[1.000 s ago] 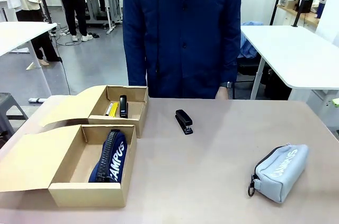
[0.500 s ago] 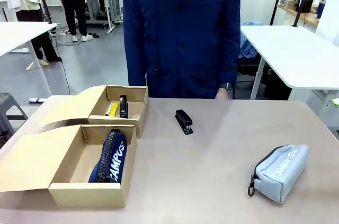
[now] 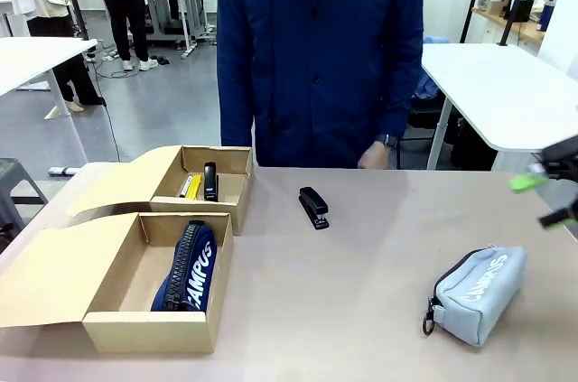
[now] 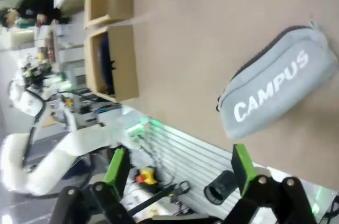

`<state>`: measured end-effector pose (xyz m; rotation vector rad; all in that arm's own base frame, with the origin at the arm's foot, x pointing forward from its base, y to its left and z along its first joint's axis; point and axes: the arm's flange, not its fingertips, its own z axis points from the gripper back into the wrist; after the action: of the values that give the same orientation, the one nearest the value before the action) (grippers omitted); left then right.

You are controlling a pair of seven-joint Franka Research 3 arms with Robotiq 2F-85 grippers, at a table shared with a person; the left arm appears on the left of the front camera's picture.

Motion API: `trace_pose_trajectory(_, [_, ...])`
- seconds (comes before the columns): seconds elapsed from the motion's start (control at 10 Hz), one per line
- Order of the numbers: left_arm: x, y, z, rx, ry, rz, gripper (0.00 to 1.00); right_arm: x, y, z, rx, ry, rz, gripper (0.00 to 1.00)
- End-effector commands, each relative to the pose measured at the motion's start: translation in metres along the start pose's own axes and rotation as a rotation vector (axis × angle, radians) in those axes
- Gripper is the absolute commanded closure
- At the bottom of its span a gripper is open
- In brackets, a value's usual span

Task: Place items inside the box.
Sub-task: Pick up a Pencil pouch or Stapler and place it inside the Mailer Box closest to the robot.

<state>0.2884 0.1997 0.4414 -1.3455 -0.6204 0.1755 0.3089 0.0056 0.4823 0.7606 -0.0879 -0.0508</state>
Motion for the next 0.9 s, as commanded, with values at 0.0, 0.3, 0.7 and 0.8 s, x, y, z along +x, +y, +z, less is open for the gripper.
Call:
trace_pose_trajectory(0.0, [-0.001,-0.002,-0.001,-0.018,-0.008,-0.022,0.0,0.022,0.063,-0.044,-0.326,0.003,-0.034,0.0])
trace_pose_trajectory(0.3, [-0.001,-0.002,-0.001,-0.018,-0.008,-0.022,0.0,0.019,0.066,-0.014,-0.223,0.025,0.16,0.0])
trace_pose_trajectory(0.7, [-0.001,-0.002,-0.001,-0.018,-0.008,-0.022,0.0,-0.049,-0.13,0.154,0.143,-0.158,0.138,0.0])
trace_pose_trajectory(0.8, [-0.001,-0.002,-0.001,-0.018,-0.008,-0.022,0.0,-0.067,-0.173,0.168,0.415,-0.255,0.253,0.0])
